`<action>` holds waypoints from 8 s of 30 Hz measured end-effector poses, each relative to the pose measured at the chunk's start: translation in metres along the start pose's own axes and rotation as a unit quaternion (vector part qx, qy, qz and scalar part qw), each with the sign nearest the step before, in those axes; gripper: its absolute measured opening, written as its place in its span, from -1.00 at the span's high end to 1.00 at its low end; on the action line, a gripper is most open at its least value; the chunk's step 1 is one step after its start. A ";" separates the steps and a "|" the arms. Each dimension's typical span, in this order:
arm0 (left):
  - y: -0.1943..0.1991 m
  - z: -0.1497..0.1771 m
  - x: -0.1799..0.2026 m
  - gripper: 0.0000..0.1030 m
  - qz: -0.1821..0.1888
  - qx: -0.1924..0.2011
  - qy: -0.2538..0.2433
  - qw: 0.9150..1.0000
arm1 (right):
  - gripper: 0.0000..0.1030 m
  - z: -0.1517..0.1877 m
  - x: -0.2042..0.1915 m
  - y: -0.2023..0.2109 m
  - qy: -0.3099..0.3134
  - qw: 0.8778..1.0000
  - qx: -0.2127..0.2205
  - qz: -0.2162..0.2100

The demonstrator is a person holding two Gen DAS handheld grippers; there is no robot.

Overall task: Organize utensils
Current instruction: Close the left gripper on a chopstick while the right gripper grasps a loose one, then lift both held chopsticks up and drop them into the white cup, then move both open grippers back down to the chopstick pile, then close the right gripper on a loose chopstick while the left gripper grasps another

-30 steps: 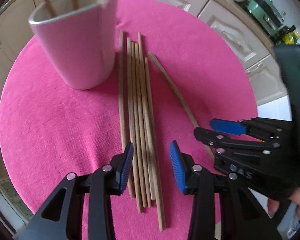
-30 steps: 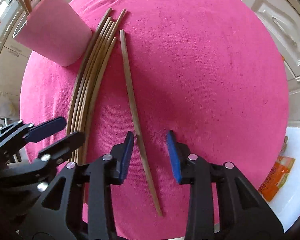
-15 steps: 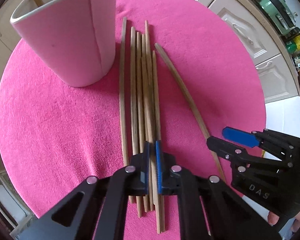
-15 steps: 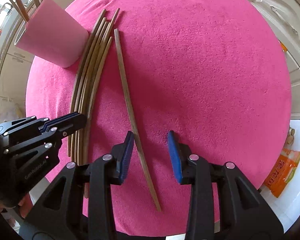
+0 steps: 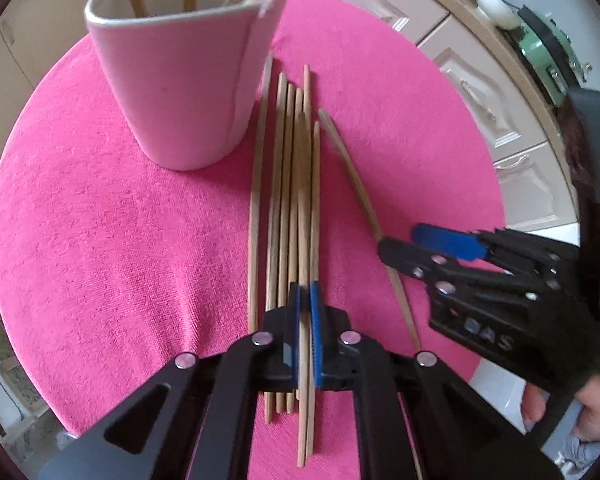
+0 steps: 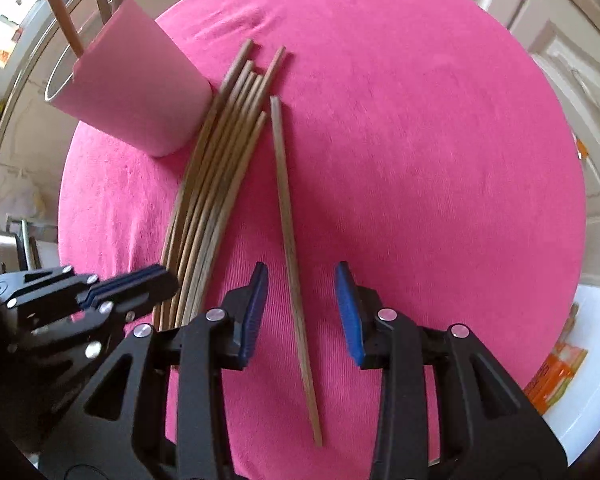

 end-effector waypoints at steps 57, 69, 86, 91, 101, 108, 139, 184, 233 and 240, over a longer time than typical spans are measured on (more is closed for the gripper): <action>0.172 0.003 0.011 0.91 0.057 0.235 -0.050 0.969 | 0.89 0.004 -0.054 0.144 0.000 0.983 0.146 -0.109; 0.214 -0.006 -0.001 0.91 0.071 0.290 -0.037 0.954 | 0.89 -0.019 -0.096 0.183 0.047 0.977 0.181 -0.102; 0.259 -0.086 -0.053 0.91 0.038 0.413 0.014 0.910 | 0.89 -0.080 -0.139 0.205 0.094 0.970 0.208 -0.089; 0.250 -0.110 -0.064 0.91 0.031 0.429 0.007 0.903 | 0.89 -0.097 -0.144 0.196 0.100 0.972 0.202 -0.074; 0.211 -0.124 -0.064 0.91 0.026 0.435 -0.012 0.900 | 0.89 -0.103 -0.134 0.167 0.091 0.979 0.175 -0.055; 0.186 -0.117 -0.065 0.91 0.019 0.424 -0.018 0.905 | 0.89 -0.103 -0.134 0.148 0.085 0.982 0.160 -0.049; 0.187 -0.050 -0.084 0.35 -0.001 0.332 0.031 0.943 | 0.14 -0.093 -0.141 0.121 0.065 0.982 0.168 -0.050; 0.070 0.035 -0.077 0.24 -0.045 0.123 0.051 0.990 | 0.05 0.025 -0.053 -0.027 0.009 0.998 0.065 0.003; 0.000 -0.008 -0.022 0.55 -0.125 0.031 -0.061 0.990 | 0.76 0.014 0.006 -0.019 -0.050 0.999 0.004 0.008; -0.013 -0.014 -0.004 0.63 -0.176 0.009 -0.103 0.979 | 0.76 0.008 0.012 -0.018 -0.045 0.999 -0.006 0.006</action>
Point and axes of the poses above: each gripper's, at about its wrist camera, not at the fingertips, and y roughly against the way its jaws point, x to its right, z to its underside, the point moved 6 cm from there along -y, roughly the way its jaws point, and after that the axes turned 11 degrees about -z, right-handed, at the moved point
